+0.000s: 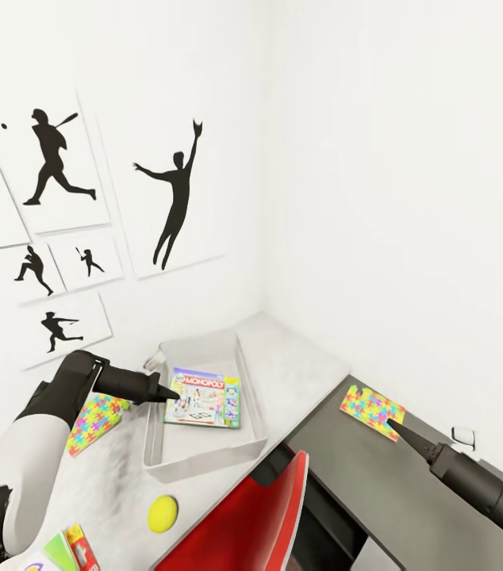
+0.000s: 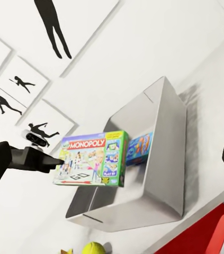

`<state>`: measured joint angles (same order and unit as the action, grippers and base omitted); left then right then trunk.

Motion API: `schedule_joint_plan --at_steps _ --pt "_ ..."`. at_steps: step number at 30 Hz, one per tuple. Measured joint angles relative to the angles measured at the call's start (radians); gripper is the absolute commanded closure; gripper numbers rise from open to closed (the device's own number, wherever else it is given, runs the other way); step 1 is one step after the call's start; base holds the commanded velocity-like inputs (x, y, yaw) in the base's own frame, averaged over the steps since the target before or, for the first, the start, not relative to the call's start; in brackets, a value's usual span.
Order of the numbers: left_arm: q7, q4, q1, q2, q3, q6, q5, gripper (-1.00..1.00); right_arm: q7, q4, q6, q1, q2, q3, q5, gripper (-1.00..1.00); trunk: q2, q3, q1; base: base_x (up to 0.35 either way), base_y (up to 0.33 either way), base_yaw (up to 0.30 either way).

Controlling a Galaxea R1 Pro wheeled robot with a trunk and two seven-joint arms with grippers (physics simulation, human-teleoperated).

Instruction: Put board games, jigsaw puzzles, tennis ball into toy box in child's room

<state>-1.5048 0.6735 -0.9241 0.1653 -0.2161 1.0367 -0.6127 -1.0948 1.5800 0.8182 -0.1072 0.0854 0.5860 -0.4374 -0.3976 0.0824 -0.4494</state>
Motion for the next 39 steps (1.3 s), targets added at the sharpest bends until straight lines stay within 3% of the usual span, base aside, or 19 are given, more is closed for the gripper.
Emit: schedule_joint_plan --at_steps 36,37,39 --pt "-0.001 -0.021 -0.001 -0.002 0.002 0.000 0.000 1.00 0.000 0.000 -0.001 0.000 -0.001 -0.001 0.000 -1.00 0.000 0.041 0.000 0.000 0.000 0.000" --pt "-0.001 -0.021 -0.001 -0.002 0.002 0.000 0.000 -1.00 0.000 0.000 -0.001 0.000 -0.001 -0.001 0.000 -1.00 0.000 0.041 0.000 0.000 0.000 0.000" --pt "-0.001 -0.021 -0.001 -0.002 0.002 0.000 0.000 -1.00 0.000 -0.001 -0.001 0.000 -0.001 0.000 0.000 -1.00 0.000 0.041 0.000 0.000 0.000 0.000"
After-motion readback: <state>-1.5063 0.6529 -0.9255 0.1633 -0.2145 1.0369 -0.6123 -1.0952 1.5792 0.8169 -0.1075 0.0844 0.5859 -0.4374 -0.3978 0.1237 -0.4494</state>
